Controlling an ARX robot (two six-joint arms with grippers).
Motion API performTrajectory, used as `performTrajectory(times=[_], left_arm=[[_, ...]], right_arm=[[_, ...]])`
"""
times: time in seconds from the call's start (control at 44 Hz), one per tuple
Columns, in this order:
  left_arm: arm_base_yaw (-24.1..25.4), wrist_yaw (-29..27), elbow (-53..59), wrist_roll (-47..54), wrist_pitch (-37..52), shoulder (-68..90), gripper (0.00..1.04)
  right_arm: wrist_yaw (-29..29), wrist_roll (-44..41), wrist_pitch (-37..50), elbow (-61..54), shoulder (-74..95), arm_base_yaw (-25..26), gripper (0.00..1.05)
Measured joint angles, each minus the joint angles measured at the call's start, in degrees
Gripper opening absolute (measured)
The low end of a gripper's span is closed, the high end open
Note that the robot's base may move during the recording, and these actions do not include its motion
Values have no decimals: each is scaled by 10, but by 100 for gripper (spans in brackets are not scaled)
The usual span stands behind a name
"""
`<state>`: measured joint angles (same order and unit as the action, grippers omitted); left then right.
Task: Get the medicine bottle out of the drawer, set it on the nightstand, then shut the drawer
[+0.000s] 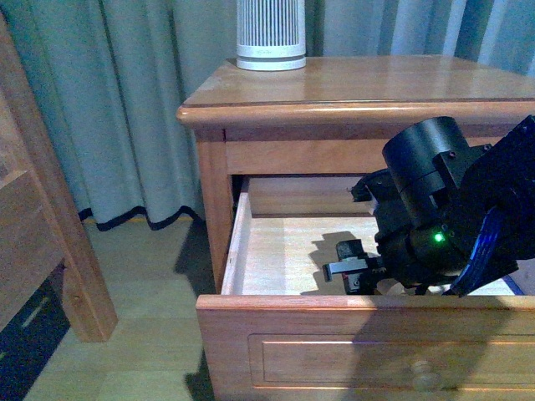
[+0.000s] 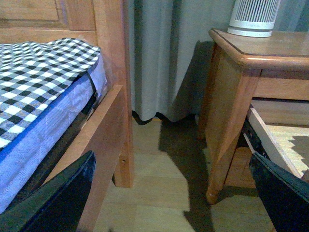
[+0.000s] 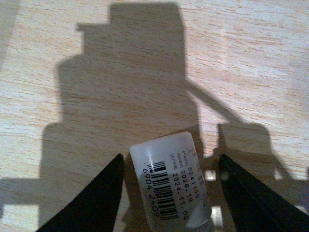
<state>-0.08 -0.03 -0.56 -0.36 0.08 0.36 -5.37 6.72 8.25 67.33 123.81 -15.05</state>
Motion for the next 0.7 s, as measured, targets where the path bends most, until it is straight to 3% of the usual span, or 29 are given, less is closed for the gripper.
performTrajectory(times=[0.205,0.5,0.705], left_arm=[[0,0,0,0,0,0,98],[0,0,0,0,0,0,98],[0,0,0,0,0,0,98]], right_arm=[[10,1,8,-7,-6,0,31],[43,5,34,-108,-208,4,30],[48,-14,34,-93,-338,15,30]])
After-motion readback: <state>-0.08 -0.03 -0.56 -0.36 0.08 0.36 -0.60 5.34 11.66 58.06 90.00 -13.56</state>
